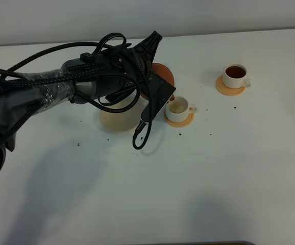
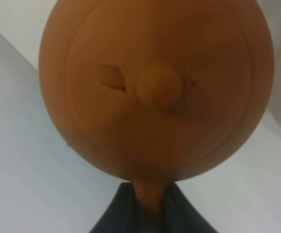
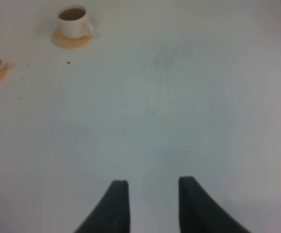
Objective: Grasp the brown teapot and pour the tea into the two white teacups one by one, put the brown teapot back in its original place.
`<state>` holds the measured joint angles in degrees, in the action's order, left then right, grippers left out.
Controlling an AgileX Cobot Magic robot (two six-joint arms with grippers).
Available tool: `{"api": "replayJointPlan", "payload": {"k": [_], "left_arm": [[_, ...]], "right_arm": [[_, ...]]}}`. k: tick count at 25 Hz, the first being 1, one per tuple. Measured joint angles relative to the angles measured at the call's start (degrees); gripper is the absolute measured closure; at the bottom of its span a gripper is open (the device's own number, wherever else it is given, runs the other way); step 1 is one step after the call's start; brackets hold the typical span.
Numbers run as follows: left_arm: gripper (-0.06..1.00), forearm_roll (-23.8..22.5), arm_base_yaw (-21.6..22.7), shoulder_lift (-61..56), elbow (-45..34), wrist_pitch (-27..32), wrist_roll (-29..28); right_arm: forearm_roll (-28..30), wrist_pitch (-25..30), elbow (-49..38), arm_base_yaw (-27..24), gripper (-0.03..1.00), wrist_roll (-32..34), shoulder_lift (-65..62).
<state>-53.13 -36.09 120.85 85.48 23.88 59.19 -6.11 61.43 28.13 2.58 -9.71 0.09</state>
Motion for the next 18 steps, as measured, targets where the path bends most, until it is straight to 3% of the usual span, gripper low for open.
{"api": "replayJointPlan", "payload": {"k": [18], "left_arm": [[0.83, -4.82, 0.00, 1.08, 0.00, -2.58, 0.16]], "right_arm": [[0.00, 0.00, 0.00, 0.00, 0.73, 0.00, 0.00]]}}
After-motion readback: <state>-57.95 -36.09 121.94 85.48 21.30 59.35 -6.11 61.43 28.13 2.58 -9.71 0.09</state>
